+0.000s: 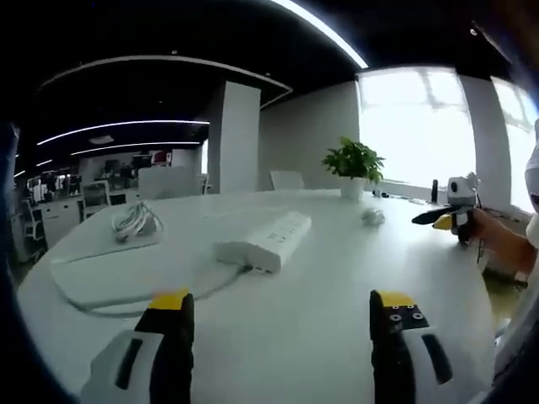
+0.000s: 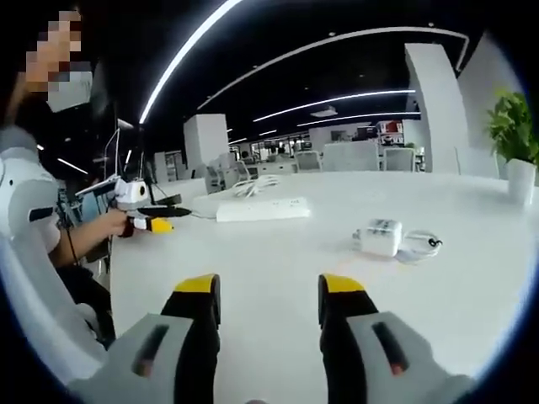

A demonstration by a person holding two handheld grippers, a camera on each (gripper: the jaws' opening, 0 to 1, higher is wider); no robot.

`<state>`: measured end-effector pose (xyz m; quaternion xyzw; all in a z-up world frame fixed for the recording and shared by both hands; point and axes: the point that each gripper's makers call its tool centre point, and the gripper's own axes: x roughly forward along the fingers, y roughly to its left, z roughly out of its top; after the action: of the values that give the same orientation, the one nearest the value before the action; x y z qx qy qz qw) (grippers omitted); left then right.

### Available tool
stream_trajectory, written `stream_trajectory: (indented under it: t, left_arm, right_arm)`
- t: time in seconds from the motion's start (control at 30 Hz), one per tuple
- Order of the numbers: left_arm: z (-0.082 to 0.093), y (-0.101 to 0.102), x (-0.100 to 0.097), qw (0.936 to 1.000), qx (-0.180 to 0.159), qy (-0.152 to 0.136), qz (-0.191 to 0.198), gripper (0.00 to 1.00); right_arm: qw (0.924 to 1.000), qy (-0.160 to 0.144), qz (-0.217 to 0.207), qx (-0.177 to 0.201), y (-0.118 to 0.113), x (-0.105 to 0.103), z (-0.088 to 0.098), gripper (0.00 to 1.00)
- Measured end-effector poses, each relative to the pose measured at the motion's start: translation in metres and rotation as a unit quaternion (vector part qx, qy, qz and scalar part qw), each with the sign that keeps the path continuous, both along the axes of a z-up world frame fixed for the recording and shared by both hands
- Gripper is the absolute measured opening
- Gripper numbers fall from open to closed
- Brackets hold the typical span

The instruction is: Straighten the power strip on the desk, plug the charger into it

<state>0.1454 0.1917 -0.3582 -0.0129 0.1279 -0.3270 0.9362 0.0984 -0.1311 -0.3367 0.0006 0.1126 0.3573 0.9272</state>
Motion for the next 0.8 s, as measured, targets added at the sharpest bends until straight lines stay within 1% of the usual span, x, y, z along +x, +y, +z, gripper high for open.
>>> stream_trajectory:
  t: [0.2,0.37,0.5,0.53,0.63,0.8]
  left_arm:
    - [0.004,-0.002,0.005,0.9999,-0.002,-0.010,0.002,0.87]
    - [0.003,-0.006,0.011,0.9998,0.011,-0.018,-0.001,0.87]
    - [0.004,-0.007,0.016,0.9997,0.013,-0.023,0.000,0.87]
    - [0.003,-0.007,0.017,0.9996,0.015,-0.023,0.000,0.87]
    - [-0.002,-0.007,0.019,0.9996,0.025,-0.012,-0.001,0.88]
    - [-0.002,-0.007,0.021,0.9995,0.029,-0.016,-0.001,0.88]
  right_arm:
    - [1.0000,0.002,0.000,0.000,-0.001,0.002,-0.003,0.46]
    - [1.0000,0.004,0.001,-0.003,0.000,0.003,-0.006,0.46]
    - [1.0000,0.000,0.002,-0.004,0.000,0.004,-0.007,0.46]
    - [1.0000,0.000,0.002,-0.004,0.000,0.005,-0.007,0.46]
    - [1.0000,-0.001,0.002,-0.005,0.000,0.006,-0.007,0.46]
    - [1.0000,0.000,0.005,-0.006,0.002,0.009,-0.009,0.46]
